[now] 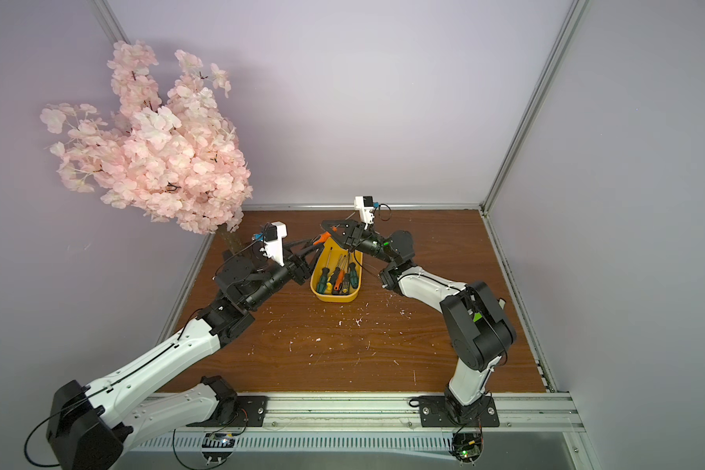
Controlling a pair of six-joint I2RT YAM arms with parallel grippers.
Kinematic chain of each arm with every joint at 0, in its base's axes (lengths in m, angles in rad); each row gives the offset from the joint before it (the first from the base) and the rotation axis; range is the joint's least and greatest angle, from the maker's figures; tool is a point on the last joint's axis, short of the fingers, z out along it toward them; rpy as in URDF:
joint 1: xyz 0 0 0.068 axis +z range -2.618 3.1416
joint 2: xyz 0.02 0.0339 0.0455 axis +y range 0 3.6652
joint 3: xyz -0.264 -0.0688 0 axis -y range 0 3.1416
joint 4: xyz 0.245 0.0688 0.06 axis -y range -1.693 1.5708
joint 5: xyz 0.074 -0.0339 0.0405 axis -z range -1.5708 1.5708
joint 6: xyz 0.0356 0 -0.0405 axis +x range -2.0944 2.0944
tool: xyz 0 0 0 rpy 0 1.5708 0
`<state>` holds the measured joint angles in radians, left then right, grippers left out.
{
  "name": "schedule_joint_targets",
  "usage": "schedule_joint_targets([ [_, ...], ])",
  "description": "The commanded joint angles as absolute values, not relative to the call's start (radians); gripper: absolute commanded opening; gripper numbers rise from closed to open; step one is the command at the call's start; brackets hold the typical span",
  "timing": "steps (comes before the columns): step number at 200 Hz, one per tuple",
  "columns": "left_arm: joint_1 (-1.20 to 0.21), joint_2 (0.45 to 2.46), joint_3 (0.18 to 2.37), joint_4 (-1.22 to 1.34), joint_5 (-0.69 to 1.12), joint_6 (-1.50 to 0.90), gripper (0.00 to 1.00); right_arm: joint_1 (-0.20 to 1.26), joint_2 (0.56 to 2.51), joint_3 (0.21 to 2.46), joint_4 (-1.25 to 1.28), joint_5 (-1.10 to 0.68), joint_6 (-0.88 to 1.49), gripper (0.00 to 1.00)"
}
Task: Put the screwdriver on the desktop into the storage box
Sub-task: Pick up the screwdriver from the center of the board, then place the screwdriver in the storage box.
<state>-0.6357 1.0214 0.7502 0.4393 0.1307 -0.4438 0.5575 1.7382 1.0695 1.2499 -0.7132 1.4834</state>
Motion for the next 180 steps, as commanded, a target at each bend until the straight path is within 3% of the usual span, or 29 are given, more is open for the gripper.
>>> schedule_joint_targets([
  [1, -0.644, 0.954, 0.725, 0.374, 0.072, -0.431, 0.58, 0.532, 1.739, 1.123, 1.165, -0.742, 1.415, 0.18],
  [39, -0.641, 0.817, 0.664, 0.250, -0.015, -0.442, 0.59, 0.515, 1.779, 1.227, 0.645, -0.783, 1.123, 0.17],
  [93, -0.638, 0.717, 0.616, 0.147, -0.063, -0.482, 0.58, 0.515, 1.972, 1.520, -0.084, -0.673, 0.666, 0.15],
  [180, -0.638, 0.701, 0.605, 0.104, -0.066, -0.502, 0.56, 0.507, 2.181, 1.809, -0.498, -0.554, 0.460, 0.13],
])
